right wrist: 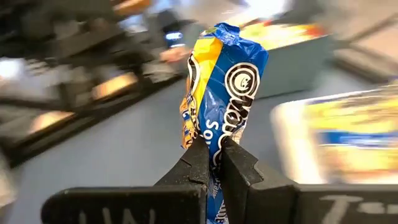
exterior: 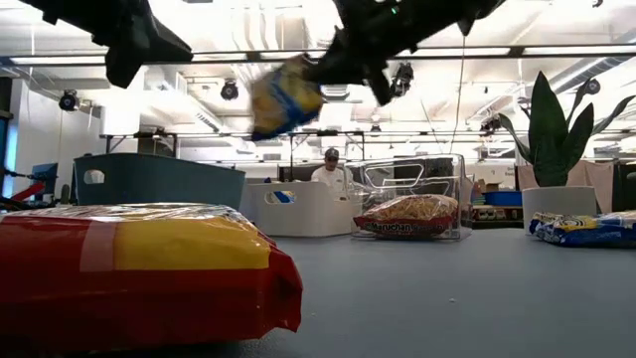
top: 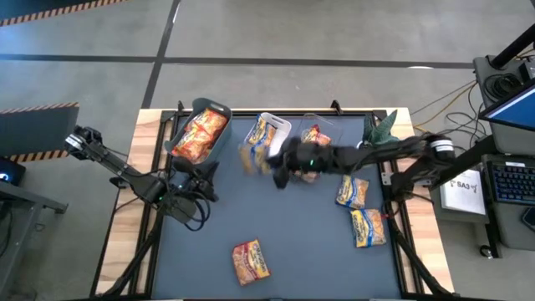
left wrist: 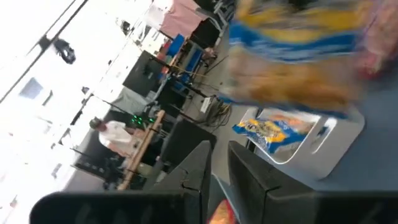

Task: Sort Maruchan noodles
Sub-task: Put the blue noodle pack into the white bin

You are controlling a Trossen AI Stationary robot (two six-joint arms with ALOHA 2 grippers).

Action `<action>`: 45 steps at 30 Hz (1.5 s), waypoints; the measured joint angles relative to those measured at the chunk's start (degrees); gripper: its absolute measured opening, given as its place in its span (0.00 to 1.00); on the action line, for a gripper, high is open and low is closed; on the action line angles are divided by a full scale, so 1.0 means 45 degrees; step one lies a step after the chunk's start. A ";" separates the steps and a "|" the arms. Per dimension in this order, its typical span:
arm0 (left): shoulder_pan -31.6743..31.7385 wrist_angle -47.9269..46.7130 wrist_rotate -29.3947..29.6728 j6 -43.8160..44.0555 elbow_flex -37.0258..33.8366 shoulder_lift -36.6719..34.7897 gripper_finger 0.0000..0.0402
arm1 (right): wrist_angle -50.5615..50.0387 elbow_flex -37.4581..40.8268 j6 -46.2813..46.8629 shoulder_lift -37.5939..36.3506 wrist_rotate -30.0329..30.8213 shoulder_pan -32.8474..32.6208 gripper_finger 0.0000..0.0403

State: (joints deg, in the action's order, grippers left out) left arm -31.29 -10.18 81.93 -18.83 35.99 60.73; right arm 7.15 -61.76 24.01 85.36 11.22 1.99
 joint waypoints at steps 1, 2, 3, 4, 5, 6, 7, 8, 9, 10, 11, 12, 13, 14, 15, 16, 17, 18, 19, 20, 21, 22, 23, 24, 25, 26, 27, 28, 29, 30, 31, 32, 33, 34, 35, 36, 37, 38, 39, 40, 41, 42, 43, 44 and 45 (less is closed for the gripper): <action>0.0002 -0.0003 -0.0078 -0.0292 0.0000 0.0009 0.09 | -0.0440 0.0000 -0.0245 -0.0283 0.0245 0.0333 0.02; 0.0015 -0.0033 -0.0227 -0.0577 0.0000 0.0013 0.09 | -0.0921 0.0000 -0.0321 -0.0533 0.0489 0.0683 0.02; 0.0019 -0.0057 -0.0526 -0.0936 0.0000 0.0018 0.09 | -0.1389 0.0000 -0.0351 -0.0713 0.0831 0.1007 0.02; 0.0078 -0.0027 -0.0935 -0.1243 0.0000 0.0018 0.09 | -0.1751 0.0000 -0.0346 -0.0848 0.1118 0.1340 0.02; 0.0154 -0.0004 -0.1492 -0.1475 0.0000 0.0015 0.09 | -0.2059 0.0000 -0.0326 -0.0914 0.1285 0.1646 0.02; 0.0270 0.0028 -0.2128 -0.1608 0.0000 0.0013 0.09 | -0.2296 0.0000 -0.0288 -0.0913 0.1415 0.1926 0.02; 0.0435 0.0077 -0.2853 -0.1651 0.0000 0.0010 0.09 | -0.2456 0.0000 -0.0278 -0.0890 0.1426 0.2167 0.02; 0.0623 0.0107 -0.3675 -0.1663 0.0000 0.0009 0.09 | -0.2506 0.0000 -0.0262 -0.0838 0.1420 0.2349 0.02; 0.0829 0.0116 -0.4523 -0.1665 0.0000 0.0009 0.09 | -0.2506 0.0000 -0.0259 -0.0786 0.1424 0.2494 0.03; 0.1048 0.0114 -0.5302 -0.1665 0.0000 0.0009 0.09 | -0.2518 0.0000 -0.0259 -0.0761 0.1401 0.2614 0.03; 0.1253 0.0125 -0.5991 -0.1659 -0.0001 0.0009 0.09 | -0.2513 0.0000 -0.0259 -0.0730 0.1408 0.2712 0.03; 0.1462 0.0114 -0.6528 -0.1581 -0.0005 0.0009 0.09 | -0.2505 0.0000 -0.0263 -0.0712 0.1437 0.2802 0.03; 0.1658 0.0118 -0.6878 -0.1466 -0.0005 0.0009 0.09 | -0.2566 0.0000 -0.0262 -0.0705 0.1487 0.2895 0.03; 0.1839 0.0127 -0.7013 -0.1341 -0.0005 0.0018 0.09 | -0.2674 0.0000 -0.0274 -0.0702 0.1566 0.2981 0.03; 0.1972 0.0101 -0.7038 -0.1231 -0.0005 0.0021 0.09 | -0.2761 0.0000 -0.0280 -0.0700 0.1689 0.3071 0.03; 0.2082 0.0036 -0.7021 -0.1123 -0.0005 0.0023 0.09 | -0.2895 0.0000 -0.0278 -0.0700 0.1868 0.3144 0.03; 0.2196 -0.0015 -0.7009 -0.0999 -0.0005 0.0023 0.09 | -0.3105 0.0000 -0.0306 -0.0700 0.2088 0.3196 0.03; 0.2291 -0.0041 -0.7009 -0.0961 -0.0007 0.0023 0.09 | -0.3339 0.0000 -0.0394 -0.0700 0.2333 0.3242 0.03; 0.2366 -0.0043 -0.7009 -0.0909 -0.0013 0.0023 0.09 | -0.3563 0.0000 -0.0518 -0.0695 0.2616 0.3257 0.03; 0.2422 -0.0038 -0.7009 -0.0883 -0.0015 0.0023 0.09 | -0.3736 0.0000 -0.0607 -0.0669 0.2955 0.3257 0.03; 0.2479 -0.0031 -0.7009 -0.0820 -0.0016 0.0023 0.09 | -0.3823 0.0000 -0.0734 -0.0629 0.3250 0.3247 0.03; 0.2532 -0.0028 -0.7009 -0.0768 -0.0019 0.0023 0.09 | -0.3891 0.0000 -0.0834 -0.0610 0.3402 0.3238 0.03; 0.2573 -0.0033 -0.7009 -0.0718 -0.0021 0.0023 0.09 | -0.3953 0.0000 -0.0849 -0.0608 0.3460 0.3238 0.03; 0.2606 -0.0028 -0.7009 -0.0678 -0.0024 0.0026 0.09 | -0.3922 0.0005 -0.0851 -0.0608 0.3501 0.3238 0.03; 0.2623 -0.0028 -0.7009 -0.0640 -0.0025 0.0028 0.09 | -0.3786 0.0005 -0.0853 -0.0608 0.3515 0.3238 0.03; 0.2623 -0.0028 -0.7009 -0.0598 -0.0029 0.0028 0.09 | -0.3654 0.0005 -0.0851 -0.0608 0.3514 0.3238 0.03; 0.2623 -0.0028 -0.7007 -0.0597 -0.0029 0.0028 0.09 | -0.3577 0.0005 -0.0856 -0.0608 0.3522 0.3238 0.03; 0.2623 -0.0023 -0.7009 -0.0597 -0.0029 0.0028 0.09 | -0.3494 0.0000 -0.0901 -0.0608 0.3527 0.3238 0.03; 0.2623 -0.0023 -0.7006 -0.0597 -0.0029 0.0028 0.09 | -0.3330 0.0005 -0.0986 -0.0608 0.3523 0.3238 0.03; 0.2623 -0.0023 -0.7009 -0.0597 -0.0029 0.0028 0.09 | -0.3186 0.0005 -0.1024 -0.0608 0.3522 0.3238 0.03; 0.2623 -0.0020 -0.7006 -0.0597 -0.0029 0.0028 0.09 | -0.2937 0.0003 -0.1091 -0.0528 0.3544 0.3238 0.03; 0.2623 -0.0014 -0.7006 -0.0597 -0.0029 0.0028 0.09 | -0.2545 0.0000 -0.1187 -0.0425 0.3558 0.3238 0.03; 0.2623 -0.0002 -0.7007 -0.0597 -0.0029 0.0033 0.09 | -0.2270 0.0000 -0.1250 -0.0304 0.3542 0.3240 0.03; 0.2623 0.0008 -0.7004 -0.0597 -0.0029 0.0033 0.09 | -0.2045 0.0001 -0.1431 -0.0111 0.3567 0.3252 0.03; 0.2623 0.0026 -0.7004 -0.0597 -0.0029 0.0033 0.09 | -0.1628 0.0000 -0.1695 0.0121 0.3578 0.3258 0.03; 0.2623 0.0030 -0.7004 -0.0597 -0.0029 0.0033 0.09 | -0.1201 0.0000 -0.1954 0.0370 0.3544 0.3263 0.03; 0.2623 0.0036 -0.7004 -0.0597 -0.0029 0.0033 0.09 | -0.0985 -0.0014 -0.2177 0.0601 0.3570 0.3284 0.03; 0.2623 0.0066 -0.7004 -0.0593 -0.0029 0.0033 0.09 | -0.0852 -0.0085 -0.2463 0.0869 0.3619 0.3311 0.03; 0.2623 0.0075 -0.7004 -0.0592 -0.0029 0.0033 0.09 | -0.0742 -0.0195 -0.2729 0.1103 0.3644 0.3315 0.03; 0.2623 0.0062 -0.7004 -0.0586 -0.0029 0.0033 0.09 | -0.0694 -0.0294 -0.2972 0.1327 0.3795 0.3315 0.03; 0.2623 0.0067 -0.7004 -0.0552 -0.0029 0.0033 0.09 | -0.0744 -0.0408 -0.3256 0.1518 0.4138 0.3315 0.03; 0.2623 0.0067 -0.7004 -0.0508 -0.0032 0.0033 0.09 | -0.0777 -0.0514 -0.3496 0.1697 0.4507 0.3315 0.03; 0.2623 0.0060 -0.7003 -0.0459 -0.0030 0.0033 0.09 | -0.0770 -0.0620 -0.3697 0.1874 0.4828 0.3317 0.03; 0.2623 0.0064 -0.7004 -0.0445 -0.0034 0.0033 0.09 | -0.0771 -0.0680 -0.3915 0.2005 0.5026 0.3320 0.03; 0.2623 0.0064 -0.6999 -0.0437 -0.0030 0.0033 0.09 | -0.0819 -0.0737 -0.3994 0.2137 0.5087 0.3321 0.03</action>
State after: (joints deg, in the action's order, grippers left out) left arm -19.49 -9.89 50.43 -20.80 35.85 60.88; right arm 3.47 -65.07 6.04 94.98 34.11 16.93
